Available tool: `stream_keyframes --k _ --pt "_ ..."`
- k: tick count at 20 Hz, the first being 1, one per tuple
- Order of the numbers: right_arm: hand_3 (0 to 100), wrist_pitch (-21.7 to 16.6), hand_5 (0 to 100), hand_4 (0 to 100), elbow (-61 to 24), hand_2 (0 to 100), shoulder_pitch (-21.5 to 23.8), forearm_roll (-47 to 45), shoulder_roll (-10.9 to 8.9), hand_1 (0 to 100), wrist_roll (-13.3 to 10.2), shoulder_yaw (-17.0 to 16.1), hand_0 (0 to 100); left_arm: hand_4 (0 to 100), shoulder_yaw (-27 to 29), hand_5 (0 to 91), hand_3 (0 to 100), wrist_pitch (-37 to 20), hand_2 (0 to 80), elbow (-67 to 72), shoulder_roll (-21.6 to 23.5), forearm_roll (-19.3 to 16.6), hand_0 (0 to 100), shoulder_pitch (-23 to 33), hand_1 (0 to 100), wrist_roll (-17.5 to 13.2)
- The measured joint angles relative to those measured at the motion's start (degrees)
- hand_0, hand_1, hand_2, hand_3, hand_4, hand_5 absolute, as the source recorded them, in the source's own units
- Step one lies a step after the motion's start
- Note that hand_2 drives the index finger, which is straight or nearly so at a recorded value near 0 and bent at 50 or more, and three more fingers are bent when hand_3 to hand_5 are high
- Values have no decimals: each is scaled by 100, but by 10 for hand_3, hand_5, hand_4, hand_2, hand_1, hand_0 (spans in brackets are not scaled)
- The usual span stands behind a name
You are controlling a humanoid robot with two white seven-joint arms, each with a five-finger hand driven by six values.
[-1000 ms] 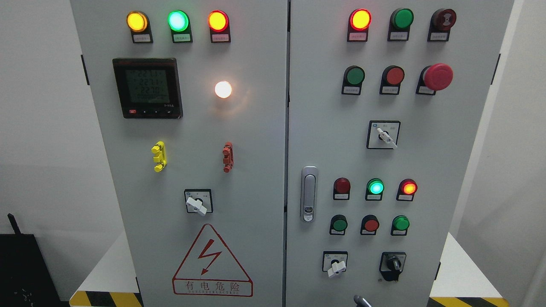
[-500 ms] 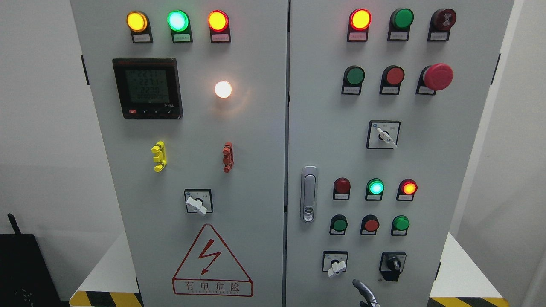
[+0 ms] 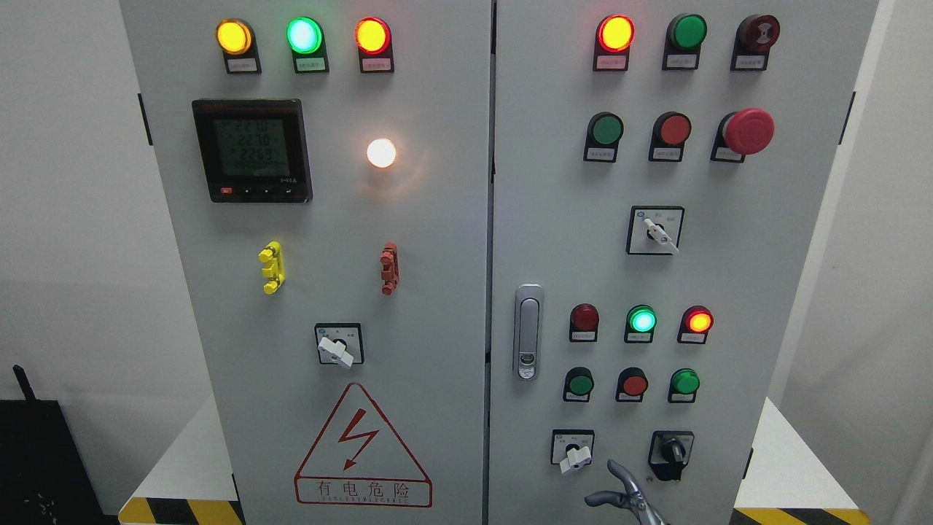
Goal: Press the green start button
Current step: 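Raise the right hand toward the lower green push button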
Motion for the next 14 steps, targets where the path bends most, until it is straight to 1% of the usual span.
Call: stream_keyframes --k 2,3,6,10,14 --pt "621 -31 609 616 0 0 -114 403 2 284 -116 -22 498 0 0 0 0 0 0 0 0 0 120 0 556 0" --pt "634 -32 652 639 2 0 -160 582 2 287 -166 -33 523 0 0 0 0 0 0 0 0 0 120 0 556 0" --pt "655 -34 709 662 6 0 -267 1083 4 295 -292 -57 552 0 0 0 0 0 0 0 0 0 120 0 556 0" --pt "660 -27 734 680 19 0 -343 1648 5 304 -474 -82 564 0 0 0 0 0 0 0 0 0 120 0 556 0" --pt "672 71 738 684 57 0 -399 2019 6 313 -527 -98 567 0 0 0 0 0 0 0 0 0 120 0 556 0"
